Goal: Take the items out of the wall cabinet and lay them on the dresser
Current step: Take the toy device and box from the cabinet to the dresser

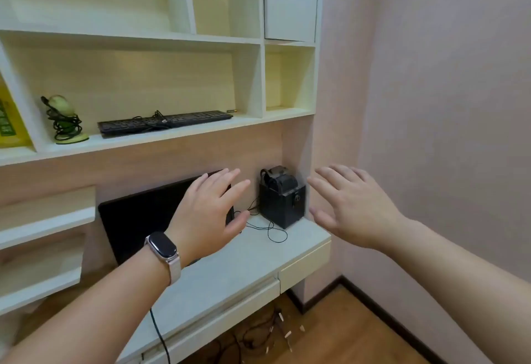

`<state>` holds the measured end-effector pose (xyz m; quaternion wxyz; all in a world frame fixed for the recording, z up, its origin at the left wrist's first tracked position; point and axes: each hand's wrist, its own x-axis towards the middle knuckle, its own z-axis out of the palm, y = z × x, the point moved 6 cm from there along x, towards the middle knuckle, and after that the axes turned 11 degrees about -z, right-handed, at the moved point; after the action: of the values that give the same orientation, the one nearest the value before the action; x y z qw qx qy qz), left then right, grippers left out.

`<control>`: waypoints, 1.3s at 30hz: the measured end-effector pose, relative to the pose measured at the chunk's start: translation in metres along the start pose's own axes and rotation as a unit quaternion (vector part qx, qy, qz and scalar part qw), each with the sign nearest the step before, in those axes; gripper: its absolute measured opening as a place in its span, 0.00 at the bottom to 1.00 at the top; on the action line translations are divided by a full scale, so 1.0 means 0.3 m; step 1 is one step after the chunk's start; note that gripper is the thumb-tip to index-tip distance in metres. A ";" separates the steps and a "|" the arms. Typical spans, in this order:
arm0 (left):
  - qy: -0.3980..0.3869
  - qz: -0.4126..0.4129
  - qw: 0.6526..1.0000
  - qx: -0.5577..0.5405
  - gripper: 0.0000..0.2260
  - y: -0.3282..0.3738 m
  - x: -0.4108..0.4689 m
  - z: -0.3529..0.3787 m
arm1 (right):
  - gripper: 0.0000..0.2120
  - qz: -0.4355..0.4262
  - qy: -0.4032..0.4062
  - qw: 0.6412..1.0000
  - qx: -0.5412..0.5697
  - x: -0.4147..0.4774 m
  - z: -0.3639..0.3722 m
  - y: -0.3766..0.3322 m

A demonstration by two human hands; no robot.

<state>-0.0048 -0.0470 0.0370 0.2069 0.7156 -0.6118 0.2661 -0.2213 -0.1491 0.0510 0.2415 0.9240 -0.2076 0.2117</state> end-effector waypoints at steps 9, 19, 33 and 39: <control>-0.005 -0.033 0.999 0.041 0.24 0.256 0.252 0.161 | 0.25 -0.041 0.042 0.997 0.045 -0.013 0.172 0.384; -0.002 -0.048 0.998 0.052 0.23 0.444 0.457 0.309 | 0.26 -0.044 0.067 0.994 0.080 -0.040 0.315 0.684; 0.023 -0.044 0.999 0.020 0.23 0.280 0.761 0.587 | 0.26 -0.048 0.070 0.995 0.059 0.205 0.562 0.848; 0.042 -0.049 0.998 0.005 0.24 0.072 0.978 0.695 | 0.27 -0.051 0.053 0.997 0.032 0.521 0.678 0.905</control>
<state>0.0327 -0.4047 0.0613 0.2418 0.7338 -0.5656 0.2884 -0.1653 -0.5183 0.0636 0.2332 0.9281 -0.1403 0.2540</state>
